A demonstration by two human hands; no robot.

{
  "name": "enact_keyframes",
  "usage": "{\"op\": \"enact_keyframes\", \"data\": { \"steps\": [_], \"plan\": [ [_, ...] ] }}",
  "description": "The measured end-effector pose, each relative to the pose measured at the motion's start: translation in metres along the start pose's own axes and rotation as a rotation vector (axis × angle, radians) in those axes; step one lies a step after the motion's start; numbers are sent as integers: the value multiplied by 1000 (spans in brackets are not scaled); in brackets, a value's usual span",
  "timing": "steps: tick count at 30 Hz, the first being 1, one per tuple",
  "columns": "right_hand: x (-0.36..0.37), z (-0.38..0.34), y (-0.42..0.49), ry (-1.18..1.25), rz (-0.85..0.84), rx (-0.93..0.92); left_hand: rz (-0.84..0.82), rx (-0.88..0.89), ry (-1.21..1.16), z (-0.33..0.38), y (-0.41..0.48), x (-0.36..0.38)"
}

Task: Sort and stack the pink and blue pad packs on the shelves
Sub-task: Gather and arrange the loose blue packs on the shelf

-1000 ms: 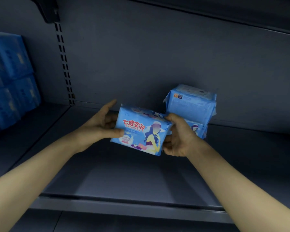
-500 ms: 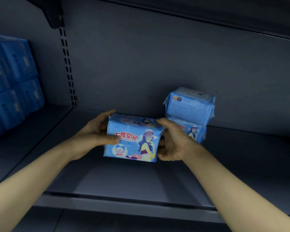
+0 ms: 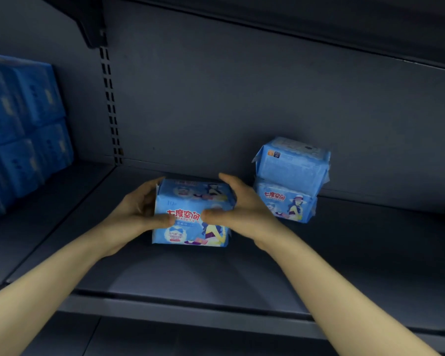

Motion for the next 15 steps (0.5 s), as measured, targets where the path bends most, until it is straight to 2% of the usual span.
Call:
{"op": "enact_keyframes", "data": {
  "steps": [5, 8, 15],
  "plan": [
    [3, -1, -4, -66, 112, -34, -16, -47, 60, -2, -8, 2],
    [1, -1, -10, -82, 170, -33, 36, -55, 116, -4, -13, 0],
    [19, -14, -10, -396, 168, -40, 53, -135, 405, -5, -20, 5]
  ]
}}
Point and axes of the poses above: each hand's wrist, its own y-axis towards the middle knuckle, its own x-axis out of the palm, z = x × y, the point moved 10 cm from there along y, towards the middle knuckle, and after that the axes turned 13 degrees about -z, right-handed, at the moved point
